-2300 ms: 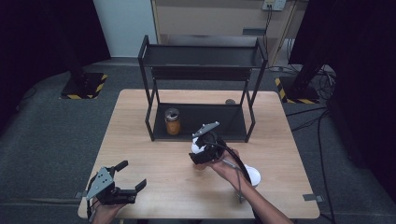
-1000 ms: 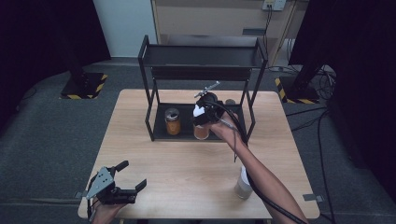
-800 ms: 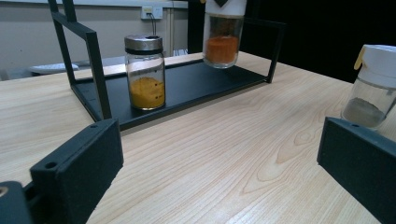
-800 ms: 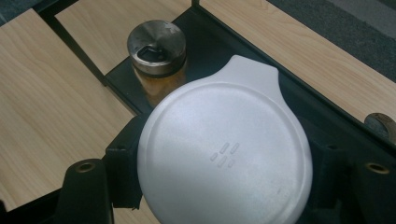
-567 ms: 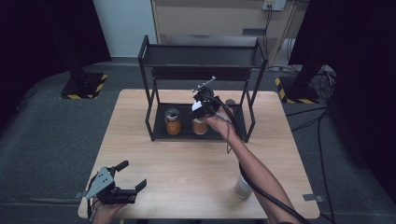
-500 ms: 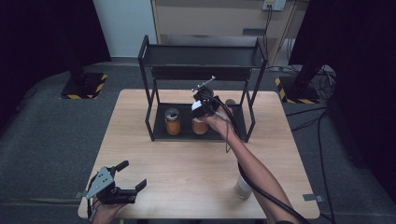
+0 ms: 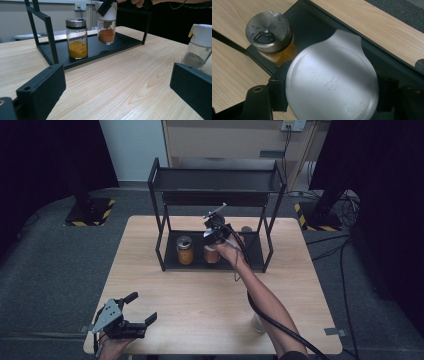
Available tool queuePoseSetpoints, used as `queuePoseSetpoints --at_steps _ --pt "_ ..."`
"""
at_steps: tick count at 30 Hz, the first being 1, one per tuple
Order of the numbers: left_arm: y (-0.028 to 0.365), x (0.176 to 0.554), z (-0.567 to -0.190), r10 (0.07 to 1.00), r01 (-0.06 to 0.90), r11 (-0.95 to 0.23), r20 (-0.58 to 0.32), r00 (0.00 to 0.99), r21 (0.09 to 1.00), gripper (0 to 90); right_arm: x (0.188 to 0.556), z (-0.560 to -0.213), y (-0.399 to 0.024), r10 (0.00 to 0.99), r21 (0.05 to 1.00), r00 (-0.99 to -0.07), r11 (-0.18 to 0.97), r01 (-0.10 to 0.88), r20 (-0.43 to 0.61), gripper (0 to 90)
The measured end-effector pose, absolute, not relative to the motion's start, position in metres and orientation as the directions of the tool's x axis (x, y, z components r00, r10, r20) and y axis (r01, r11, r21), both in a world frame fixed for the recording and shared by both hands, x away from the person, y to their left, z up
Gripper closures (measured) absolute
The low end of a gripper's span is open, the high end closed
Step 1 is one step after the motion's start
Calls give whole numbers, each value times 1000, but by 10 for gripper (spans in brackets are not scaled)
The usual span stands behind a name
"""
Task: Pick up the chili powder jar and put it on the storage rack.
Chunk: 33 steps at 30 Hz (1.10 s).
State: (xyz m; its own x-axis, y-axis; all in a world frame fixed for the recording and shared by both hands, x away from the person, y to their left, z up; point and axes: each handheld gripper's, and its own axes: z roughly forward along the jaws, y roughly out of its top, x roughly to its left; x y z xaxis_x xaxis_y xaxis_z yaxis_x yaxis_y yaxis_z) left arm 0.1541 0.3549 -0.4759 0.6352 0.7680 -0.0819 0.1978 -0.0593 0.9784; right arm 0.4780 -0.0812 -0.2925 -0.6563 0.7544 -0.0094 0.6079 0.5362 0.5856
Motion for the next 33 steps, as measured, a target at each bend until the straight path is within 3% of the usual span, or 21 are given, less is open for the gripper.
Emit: queuePoseSetpoints --at_steps 33 --pt "355 154 -476 767 199 -60 -82 636 978 0 489 -314 -79 776 578 -630 508 639 15 311"
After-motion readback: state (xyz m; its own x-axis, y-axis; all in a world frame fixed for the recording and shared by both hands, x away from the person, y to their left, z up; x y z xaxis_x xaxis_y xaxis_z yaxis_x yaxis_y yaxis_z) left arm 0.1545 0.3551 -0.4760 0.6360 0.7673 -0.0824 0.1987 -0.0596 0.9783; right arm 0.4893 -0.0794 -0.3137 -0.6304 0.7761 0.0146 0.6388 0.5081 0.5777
